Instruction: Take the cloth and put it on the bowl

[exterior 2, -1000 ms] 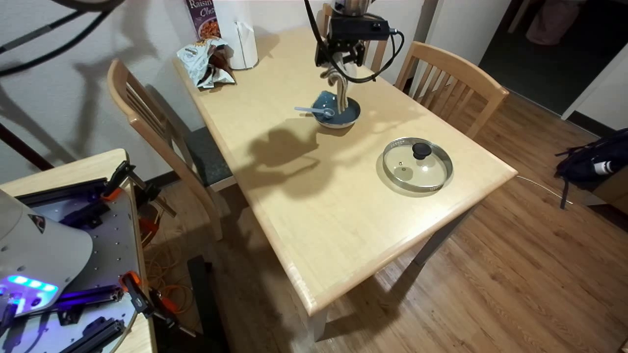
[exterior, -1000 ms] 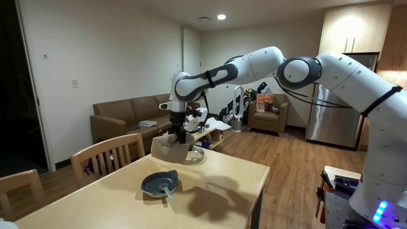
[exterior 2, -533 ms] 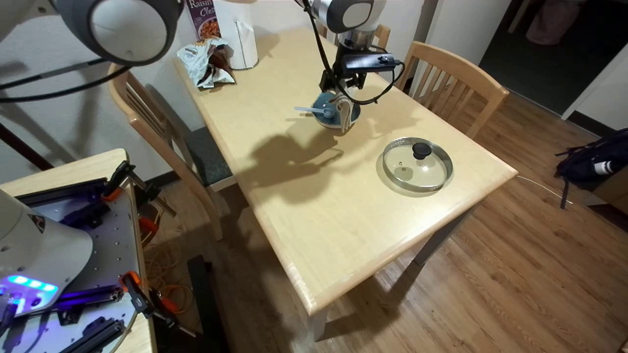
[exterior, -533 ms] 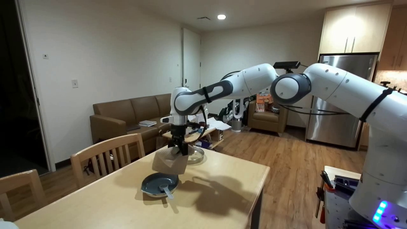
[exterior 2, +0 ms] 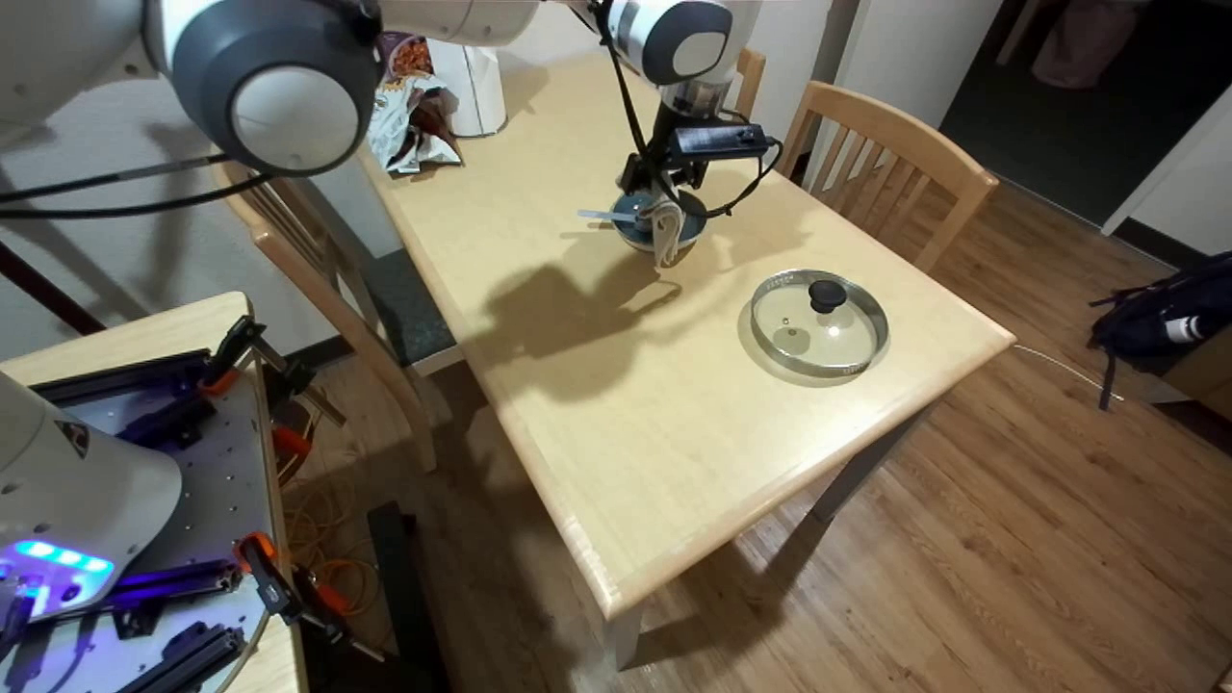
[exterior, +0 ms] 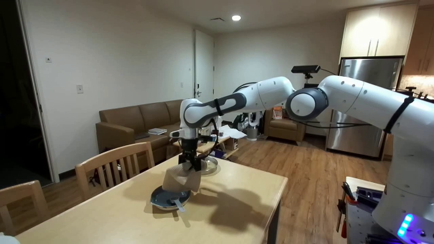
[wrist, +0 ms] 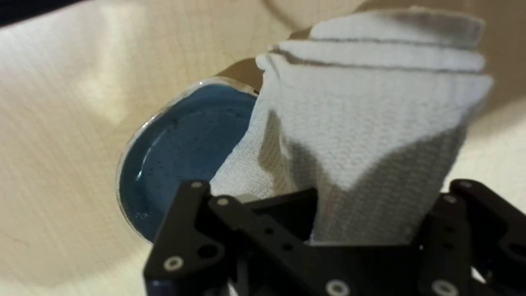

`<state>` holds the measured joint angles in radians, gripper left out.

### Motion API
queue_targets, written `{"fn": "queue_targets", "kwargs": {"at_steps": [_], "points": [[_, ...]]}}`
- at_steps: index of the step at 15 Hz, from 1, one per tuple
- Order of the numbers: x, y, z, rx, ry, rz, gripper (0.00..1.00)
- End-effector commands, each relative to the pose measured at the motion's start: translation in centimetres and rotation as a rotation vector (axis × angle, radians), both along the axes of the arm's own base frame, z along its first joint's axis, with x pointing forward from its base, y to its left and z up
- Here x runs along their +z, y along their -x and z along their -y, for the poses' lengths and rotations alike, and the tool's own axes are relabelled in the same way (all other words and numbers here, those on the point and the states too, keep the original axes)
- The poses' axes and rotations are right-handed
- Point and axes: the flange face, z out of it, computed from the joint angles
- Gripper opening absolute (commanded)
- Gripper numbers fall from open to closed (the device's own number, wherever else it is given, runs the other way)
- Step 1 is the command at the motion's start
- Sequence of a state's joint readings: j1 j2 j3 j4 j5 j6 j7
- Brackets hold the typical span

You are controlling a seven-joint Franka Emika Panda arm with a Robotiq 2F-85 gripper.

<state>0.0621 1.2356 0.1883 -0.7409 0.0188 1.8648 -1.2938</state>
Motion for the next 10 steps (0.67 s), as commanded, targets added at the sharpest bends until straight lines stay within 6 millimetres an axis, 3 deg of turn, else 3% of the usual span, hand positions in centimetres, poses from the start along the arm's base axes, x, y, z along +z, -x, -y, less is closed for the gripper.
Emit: {"fn": "queue_targets", "kwargs": {"at_steps": [1,10], "points": [[-0.4,-0.2,0.4,0.008,-0.012,-0.029,0.29],[-0.5,0.1,2.6,-0.049,0.001,-0.087,0.85]]}}
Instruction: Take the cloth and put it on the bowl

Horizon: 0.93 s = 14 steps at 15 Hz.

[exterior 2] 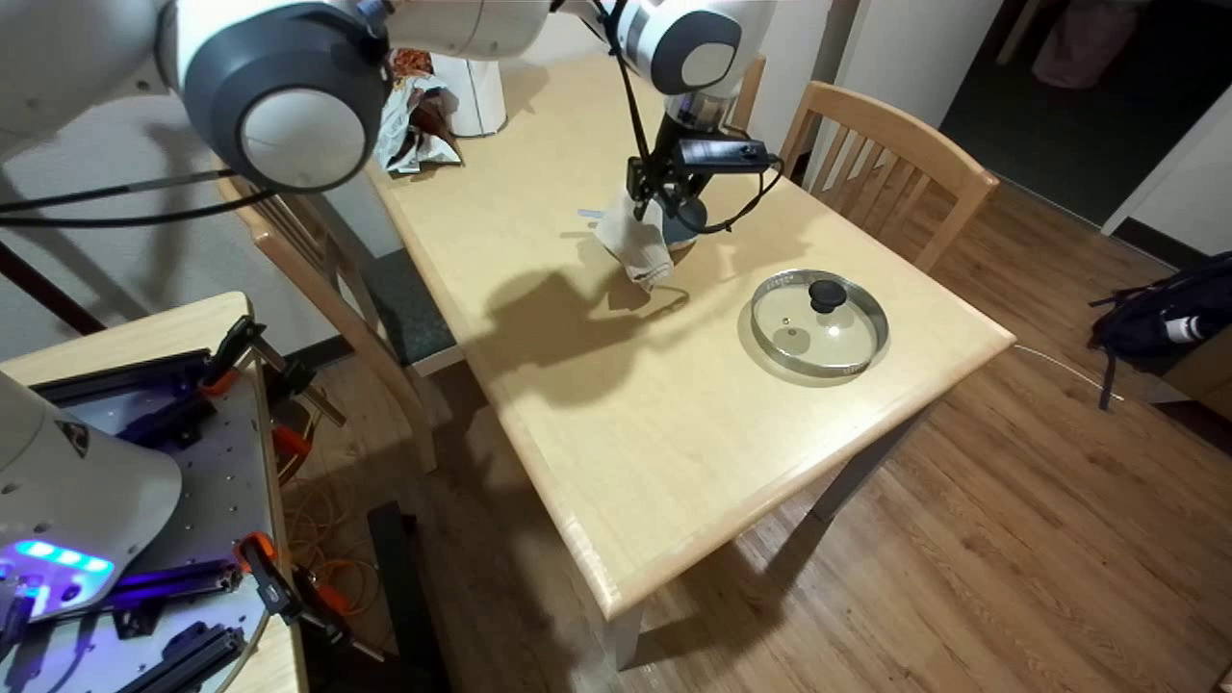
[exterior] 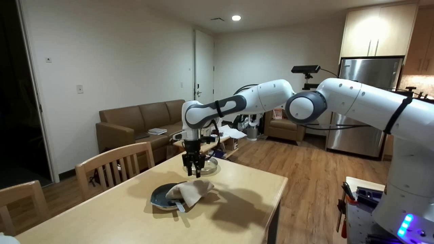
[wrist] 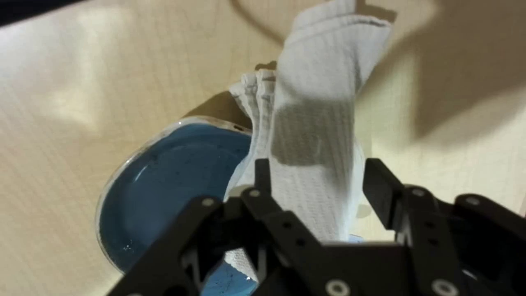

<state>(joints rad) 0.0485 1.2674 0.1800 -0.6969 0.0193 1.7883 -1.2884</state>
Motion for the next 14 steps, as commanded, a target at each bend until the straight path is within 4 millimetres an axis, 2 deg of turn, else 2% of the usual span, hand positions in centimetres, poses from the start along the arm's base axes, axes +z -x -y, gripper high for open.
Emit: {"fn": "queue_targets", "kwargs": {"at_steps": [1,2,4,9,14], "points": [[1.1,-0.2,1.2,-0.044,-0.003,-0.027,0.92],[1.6,-0.2,1.5,-0.051,-0.004,-0.033,0.98],[2.8,-0.3,1.8,-0.074,0.007,-0.04,1.0],[6.5,0.3,2.4,-0.163,0.029,-0.11,1.0],[9.4,2.4,2.5,-0.313,0.072,-0.289,1.0]]}}
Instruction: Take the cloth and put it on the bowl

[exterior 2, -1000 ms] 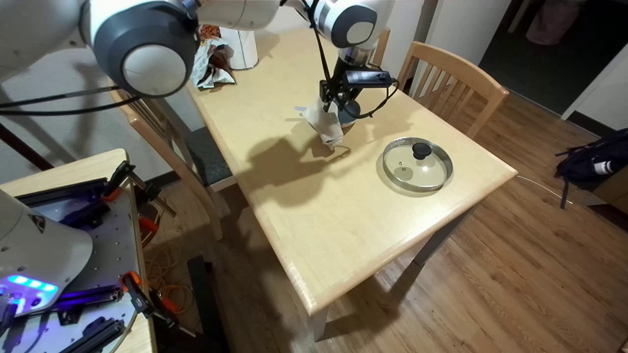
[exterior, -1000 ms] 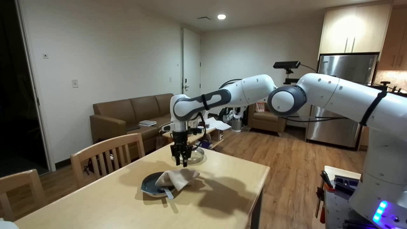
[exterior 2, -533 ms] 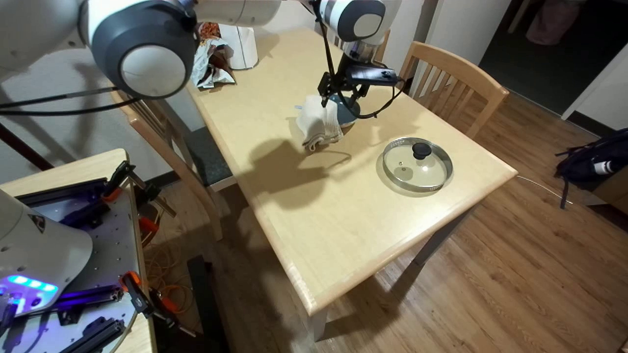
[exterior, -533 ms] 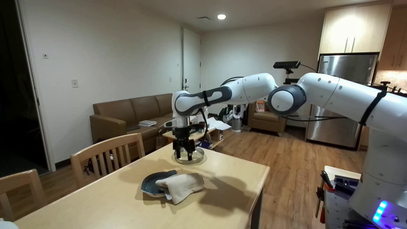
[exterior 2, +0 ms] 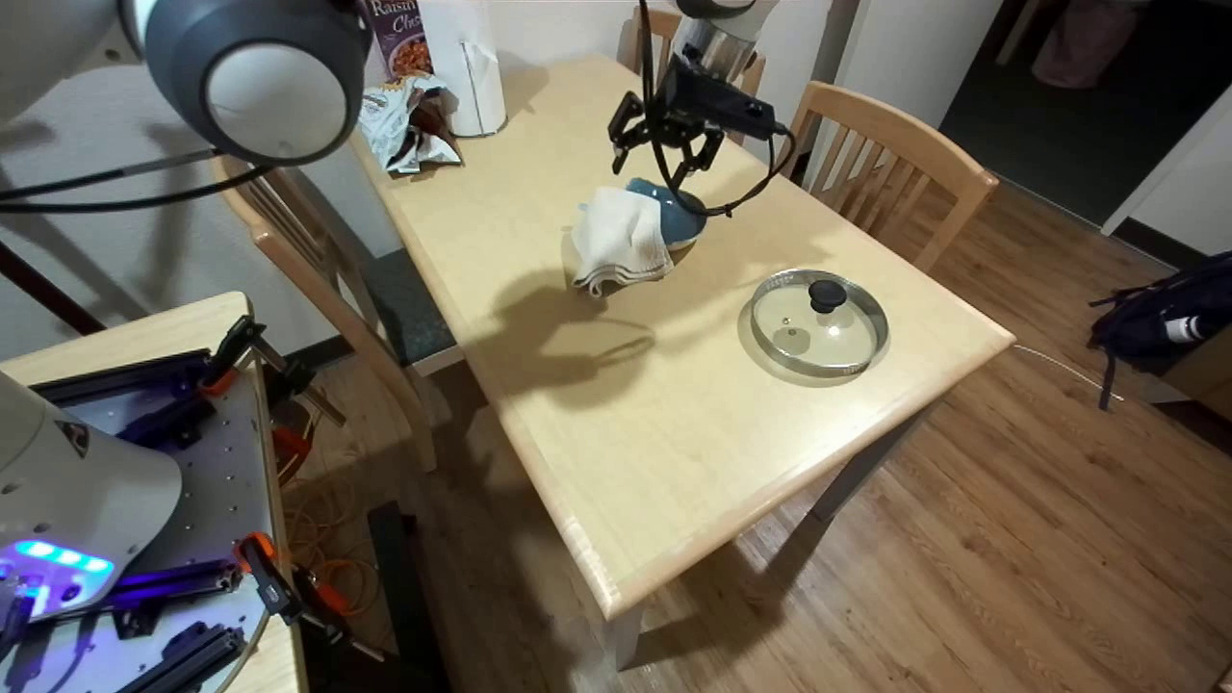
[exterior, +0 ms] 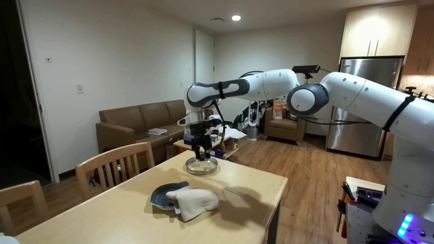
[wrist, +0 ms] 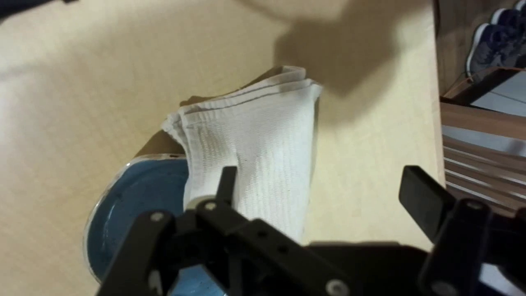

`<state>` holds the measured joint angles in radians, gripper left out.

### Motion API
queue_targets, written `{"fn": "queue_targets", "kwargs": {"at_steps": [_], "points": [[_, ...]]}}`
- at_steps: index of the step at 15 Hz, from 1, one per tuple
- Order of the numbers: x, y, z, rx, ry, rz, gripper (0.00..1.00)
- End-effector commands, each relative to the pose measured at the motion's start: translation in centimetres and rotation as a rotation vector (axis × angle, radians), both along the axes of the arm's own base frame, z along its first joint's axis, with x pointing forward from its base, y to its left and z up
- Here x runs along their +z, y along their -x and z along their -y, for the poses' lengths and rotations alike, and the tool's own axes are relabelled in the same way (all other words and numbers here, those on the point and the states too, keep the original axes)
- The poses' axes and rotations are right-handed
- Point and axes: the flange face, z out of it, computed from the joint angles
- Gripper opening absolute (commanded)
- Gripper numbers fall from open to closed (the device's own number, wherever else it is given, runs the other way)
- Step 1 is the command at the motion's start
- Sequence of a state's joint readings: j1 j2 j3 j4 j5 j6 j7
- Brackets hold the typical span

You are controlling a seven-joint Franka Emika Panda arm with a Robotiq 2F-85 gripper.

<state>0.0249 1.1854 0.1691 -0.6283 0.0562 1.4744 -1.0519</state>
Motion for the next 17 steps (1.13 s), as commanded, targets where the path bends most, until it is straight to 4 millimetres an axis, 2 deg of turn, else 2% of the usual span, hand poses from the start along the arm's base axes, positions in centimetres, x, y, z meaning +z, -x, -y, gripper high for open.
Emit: {"fn": "queue_targets", "kwargs": {"at_steps": [1,4,11,12,13,14,17], "points": [[2.1,1.3,0.3,-0.129,0.035,-0.116,1.0],[1.8,2.1,0.6,-0.209,0.112,-0.187,1.0],[0.7,-1.2,2.8,-0.332,0.347,0.078,1.0],[0.4,-1.5,3.1,-0.384,0.353,0.097,1.0],[-0.2,-0.6,3.2,-0.386,0.28,0.006,1.0],[0.4,-1.0,2.9,-0.343,0.301,0.049,1.0],[-0.5,-0.8,3.1,-0.354,0.3,0.03,1.0]]}}
